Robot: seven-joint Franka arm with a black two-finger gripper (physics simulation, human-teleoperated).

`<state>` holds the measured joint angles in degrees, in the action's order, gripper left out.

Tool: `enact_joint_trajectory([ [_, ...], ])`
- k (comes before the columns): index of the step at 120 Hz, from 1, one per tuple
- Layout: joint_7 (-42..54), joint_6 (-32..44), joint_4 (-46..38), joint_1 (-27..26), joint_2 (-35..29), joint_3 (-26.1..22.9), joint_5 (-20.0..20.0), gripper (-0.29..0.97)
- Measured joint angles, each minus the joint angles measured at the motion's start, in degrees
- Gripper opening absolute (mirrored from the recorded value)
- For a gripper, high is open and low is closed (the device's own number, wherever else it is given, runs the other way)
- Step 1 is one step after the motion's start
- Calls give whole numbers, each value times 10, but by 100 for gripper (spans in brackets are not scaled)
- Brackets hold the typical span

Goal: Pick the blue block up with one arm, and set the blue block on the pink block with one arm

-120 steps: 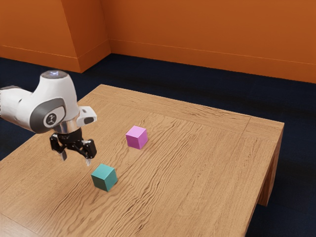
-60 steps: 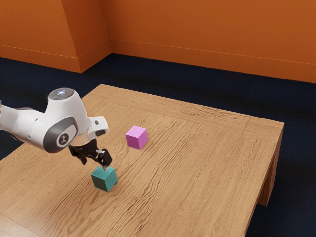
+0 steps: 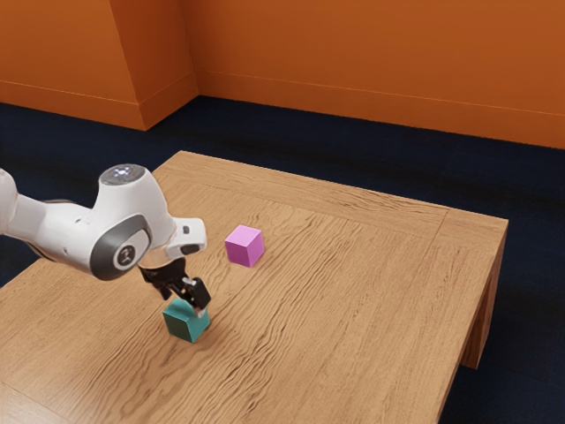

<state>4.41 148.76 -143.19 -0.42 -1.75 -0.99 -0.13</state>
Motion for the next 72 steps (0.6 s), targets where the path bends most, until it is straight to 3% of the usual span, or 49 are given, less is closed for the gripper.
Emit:
enact_joint_trajectory([
  [45,45,7,8,32,32,3,-19,68],
  [72,61,13,15,23,40,0,-20,68],
])
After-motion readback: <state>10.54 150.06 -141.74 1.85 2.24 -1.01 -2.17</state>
